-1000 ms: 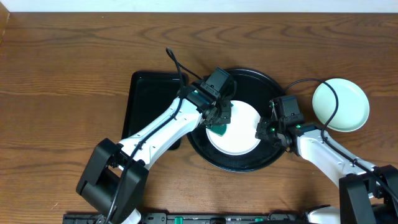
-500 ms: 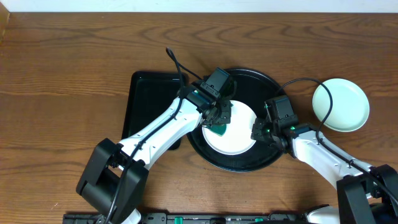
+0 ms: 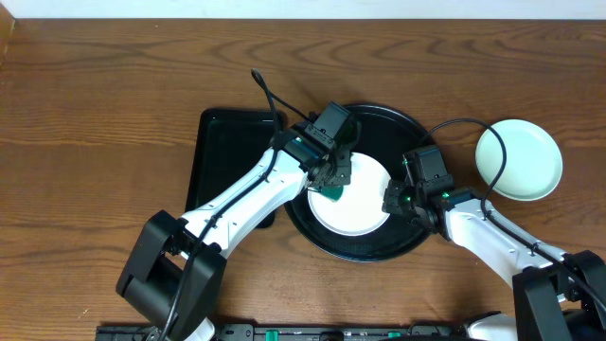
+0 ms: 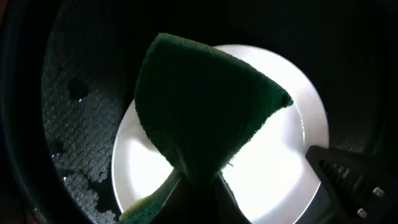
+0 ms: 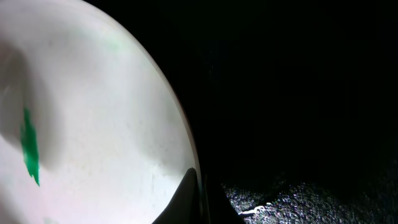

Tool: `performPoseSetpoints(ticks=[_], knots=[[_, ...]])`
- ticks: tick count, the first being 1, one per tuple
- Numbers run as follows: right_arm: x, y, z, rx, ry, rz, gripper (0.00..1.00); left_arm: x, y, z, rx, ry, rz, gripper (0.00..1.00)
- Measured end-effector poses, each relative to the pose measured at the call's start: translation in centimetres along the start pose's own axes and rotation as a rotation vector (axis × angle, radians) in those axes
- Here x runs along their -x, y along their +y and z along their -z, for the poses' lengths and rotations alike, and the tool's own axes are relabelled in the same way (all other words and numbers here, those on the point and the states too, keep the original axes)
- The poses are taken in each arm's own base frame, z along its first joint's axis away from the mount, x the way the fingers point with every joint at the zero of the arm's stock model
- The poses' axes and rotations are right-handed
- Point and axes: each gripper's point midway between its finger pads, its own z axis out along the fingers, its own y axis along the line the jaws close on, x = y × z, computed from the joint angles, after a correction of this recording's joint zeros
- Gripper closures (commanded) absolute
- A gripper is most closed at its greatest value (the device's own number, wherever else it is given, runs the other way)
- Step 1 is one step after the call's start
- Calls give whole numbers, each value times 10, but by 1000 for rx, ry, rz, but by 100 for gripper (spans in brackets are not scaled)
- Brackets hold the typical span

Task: Clean dirty plates on tray and stack at the side
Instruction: 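Scrub the pink plate surface with the sponge in the left gripper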

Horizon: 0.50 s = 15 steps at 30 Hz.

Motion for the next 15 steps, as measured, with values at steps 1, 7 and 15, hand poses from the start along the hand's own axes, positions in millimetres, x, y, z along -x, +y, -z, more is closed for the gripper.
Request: performPoseSetpoints(ticks=[1,7,15], knots=[[0,0,0,0,0,0,99,0,0,-1,-3,-3,0,93],[0,0,0,0,-1,0,99,-7,9,-8,26,4,13,93],[1,0,0,0,-4,0,99,-4,16,-14,54,-32,14,93]])
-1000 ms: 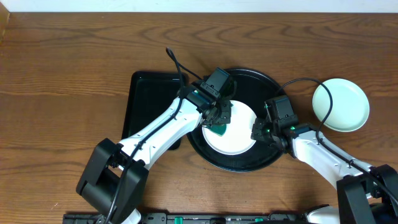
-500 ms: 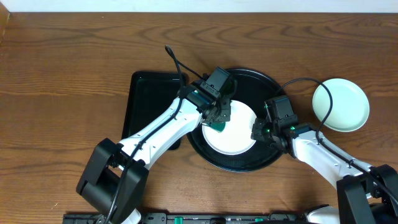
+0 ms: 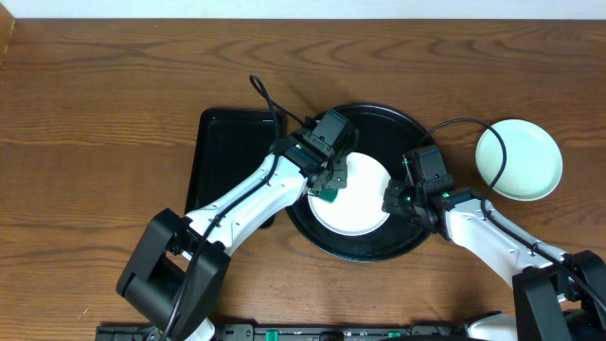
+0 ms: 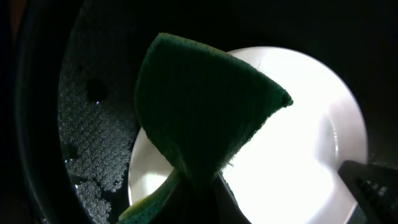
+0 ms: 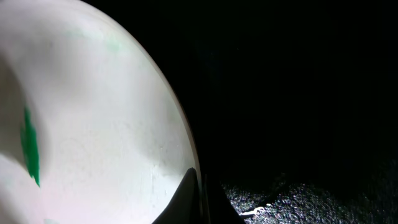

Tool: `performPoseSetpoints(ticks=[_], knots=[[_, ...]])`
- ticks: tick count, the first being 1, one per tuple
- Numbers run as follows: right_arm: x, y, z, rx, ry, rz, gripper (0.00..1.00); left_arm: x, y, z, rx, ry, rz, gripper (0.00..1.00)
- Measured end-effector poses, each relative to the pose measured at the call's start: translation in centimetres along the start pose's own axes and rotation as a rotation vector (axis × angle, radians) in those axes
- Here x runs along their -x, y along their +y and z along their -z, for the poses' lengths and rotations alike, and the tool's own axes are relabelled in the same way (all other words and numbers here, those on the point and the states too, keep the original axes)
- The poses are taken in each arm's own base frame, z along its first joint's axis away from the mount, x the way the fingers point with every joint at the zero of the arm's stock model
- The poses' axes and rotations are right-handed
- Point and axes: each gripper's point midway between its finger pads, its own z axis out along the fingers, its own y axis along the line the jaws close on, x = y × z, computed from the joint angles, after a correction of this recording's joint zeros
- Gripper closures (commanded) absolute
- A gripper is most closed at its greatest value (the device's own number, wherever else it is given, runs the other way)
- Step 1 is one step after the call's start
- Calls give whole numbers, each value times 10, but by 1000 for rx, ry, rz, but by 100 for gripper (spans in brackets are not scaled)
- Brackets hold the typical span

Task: Clean dirty plates on tray and stack at the side
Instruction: 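Scrub the pink plate surface with the sponge in the left gripper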

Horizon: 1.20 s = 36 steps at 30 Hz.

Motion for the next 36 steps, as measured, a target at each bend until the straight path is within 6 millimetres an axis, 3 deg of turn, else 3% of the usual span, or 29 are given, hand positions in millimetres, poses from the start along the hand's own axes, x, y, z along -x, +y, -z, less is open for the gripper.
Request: performPoseSetpoints(ticks=[14,17,18,20,25,28,31,36], knots=[[0,0,-1,-1,1,0,99,-6,4,-12,21,11,-6,92],[0,0,-1,-2,2,-1,88,-11,4,-21,34,31,-13,93],[0,0,-1,-2,2,-3,88,-13,5,-25,38,38,-14,93],[0,-1,-1,-4,0,-6,99,-14,6,-31,43,45,-16,92],[0,-1,-1,-4,-1,-7,98,-15,5,-35,43,45,-18,92],[0,-1,-1,-3,-2,-3,89,-16,4,-36,44,48,-21,93],[1,-1,-1,-5,-6,-2,99,-18,2,-40,45,52,-27,92],[1,0,-1,-3,-6,0,99,-20,-1,-46,59,51,-42,93]])
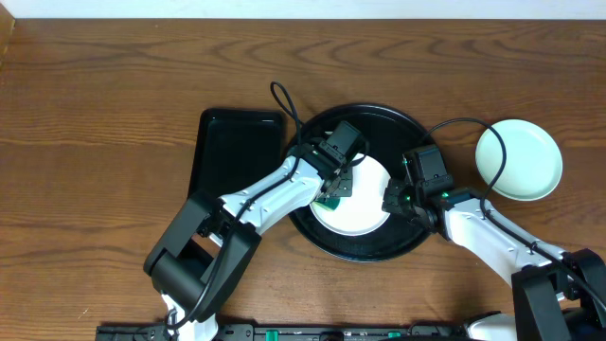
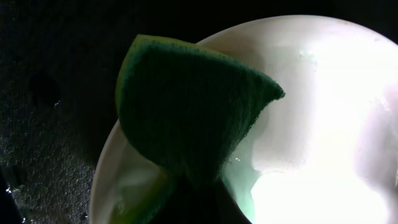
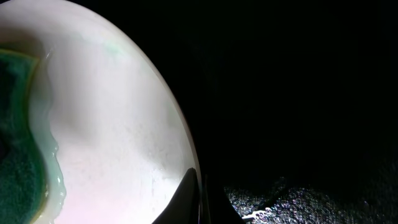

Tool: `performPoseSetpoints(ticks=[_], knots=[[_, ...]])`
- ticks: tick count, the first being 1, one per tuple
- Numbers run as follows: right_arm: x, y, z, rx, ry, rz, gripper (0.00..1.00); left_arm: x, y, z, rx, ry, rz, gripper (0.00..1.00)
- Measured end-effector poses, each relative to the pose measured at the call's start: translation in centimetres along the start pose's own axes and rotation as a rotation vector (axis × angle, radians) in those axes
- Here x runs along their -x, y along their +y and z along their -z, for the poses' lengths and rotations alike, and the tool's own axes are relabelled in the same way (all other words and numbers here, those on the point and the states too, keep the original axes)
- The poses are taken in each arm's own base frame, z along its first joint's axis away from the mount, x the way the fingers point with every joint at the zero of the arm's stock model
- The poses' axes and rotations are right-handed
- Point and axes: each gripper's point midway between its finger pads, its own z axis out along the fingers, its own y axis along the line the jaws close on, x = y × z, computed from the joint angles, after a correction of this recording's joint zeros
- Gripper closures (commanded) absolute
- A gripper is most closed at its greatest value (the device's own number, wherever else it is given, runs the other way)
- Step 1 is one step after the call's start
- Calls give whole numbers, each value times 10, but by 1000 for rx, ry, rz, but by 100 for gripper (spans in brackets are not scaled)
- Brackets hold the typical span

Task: Clean dirty plates on tray and stack at the side
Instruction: 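Scrub the pink plate surface with the sponge in the left gripper, then continue scrubbing the pink plate center with the left gripper's sponge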

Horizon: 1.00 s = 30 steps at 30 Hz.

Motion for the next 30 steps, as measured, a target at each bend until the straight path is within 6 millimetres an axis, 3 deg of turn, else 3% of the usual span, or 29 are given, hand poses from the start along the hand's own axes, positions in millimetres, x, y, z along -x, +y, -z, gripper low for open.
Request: performPoseSetpoints(ticks=[3,7,8,9,16,21,23,30], knots=[[0,0,0,1,-1,6,98,0,-1,-2,5,0,-4,92],[2,1,0,3,-9,16,89,0,-1,-3,7,3,-4,92],[4,1,0,4,-18,20,90,0,-1,-3,7,3,-4,93],[6,0,0,-4,-27,20,99,0,-1,-3,7,3,-4,92],[7,0,0,-13,-39,32,99,0,-1,-3,7,3,-4,92],[9,1,-5,-13,-46,34,94,0,-1,-3,7,4,-4,92],[9,2,-10,-7,-42,35,99,0,-1,-3,7,4,-4,92],[12,5,-11,12,-47,37,99,0,-1,-3,9,6,-4,92]])
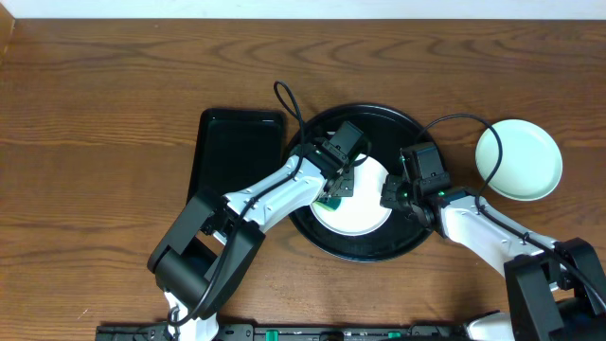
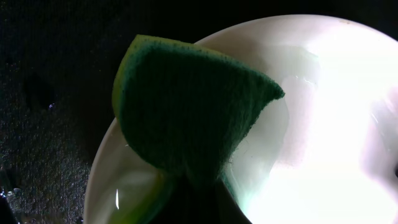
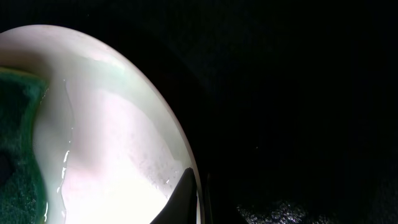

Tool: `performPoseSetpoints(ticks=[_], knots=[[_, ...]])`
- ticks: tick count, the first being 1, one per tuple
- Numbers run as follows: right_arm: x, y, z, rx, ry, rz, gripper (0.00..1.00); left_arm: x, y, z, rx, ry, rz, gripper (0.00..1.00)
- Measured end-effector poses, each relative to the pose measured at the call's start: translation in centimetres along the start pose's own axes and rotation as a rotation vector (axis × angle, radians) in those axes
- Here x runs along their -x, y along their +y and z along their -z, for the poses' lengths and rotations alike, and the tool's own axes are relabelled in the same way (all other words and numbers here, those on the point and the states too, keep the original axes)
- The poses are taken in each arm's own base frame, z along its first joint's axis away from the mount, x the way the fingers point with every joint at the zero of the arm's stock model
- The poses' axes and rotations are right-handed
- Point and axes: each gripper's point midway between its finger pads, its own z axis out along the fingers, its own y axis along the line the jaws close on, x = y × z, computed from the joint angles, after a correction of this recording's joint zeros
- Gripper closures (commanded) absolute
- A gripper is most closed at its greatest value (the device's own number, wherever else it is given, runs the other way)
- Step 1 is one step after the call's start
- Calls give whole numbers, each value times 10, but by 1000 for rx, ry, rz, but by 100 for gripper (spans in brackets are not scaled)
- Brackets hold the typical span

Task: Clean dirty plates on tray and stack at the side
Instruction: 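Continue scrubbing the pink plate center with the left gripper's sponge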

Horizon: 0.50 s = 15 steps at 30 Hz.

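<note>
A white plate (image 1: pixel 365 204) lies in the round black tray (image 1: pixel 360 242). My left gripper (image 1: pixel 333 194) is shut on a green sponge (image 2: pixel 193 112), which presses on the plate's left part (image 2: pixel 323 124); wet streaks show on the plate. My right gripper (image 1: pixel 390 197) is shut on the plate's right rim (image 3: pixel 189 168), one finger (image 3: pixel 180 199) above the rim and one below. The sponge's edge (image 3: pixel 18 143) shows at the left of the right wrist view. A second white plate (image 1: pixel 518 159) sits on the table at the right.
A rectangular black tray (image 1: pixel 232 152) lies left of the round one, partly under my left arm. Cables loop above both arms. The wooden table (image 1: pixel 95 114) stretches left and behind.
The sponge has shifted slightly on the plate's left part and the plate looks wetter. My right gripper, still on the rim, has moved slightly.
My left gripper held the sponge just above the plate while my right gripper gripped the plate's right rim. Then the sponge hung a little further left. A second ago it was pressed on the plate's left side, and it stays there now with wet streaks spreading.
</note>
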Motion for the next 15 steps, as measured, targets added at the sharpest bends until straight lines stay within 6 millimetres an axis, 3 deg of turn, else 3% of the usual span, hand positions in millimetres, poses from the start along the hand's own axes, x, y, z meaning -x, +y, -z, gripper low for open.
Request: performPoseSetpoints(ticks=[15], knots=[[1,1,0,2,-4,0,99,0,-10,0,-112,59,17,93]])
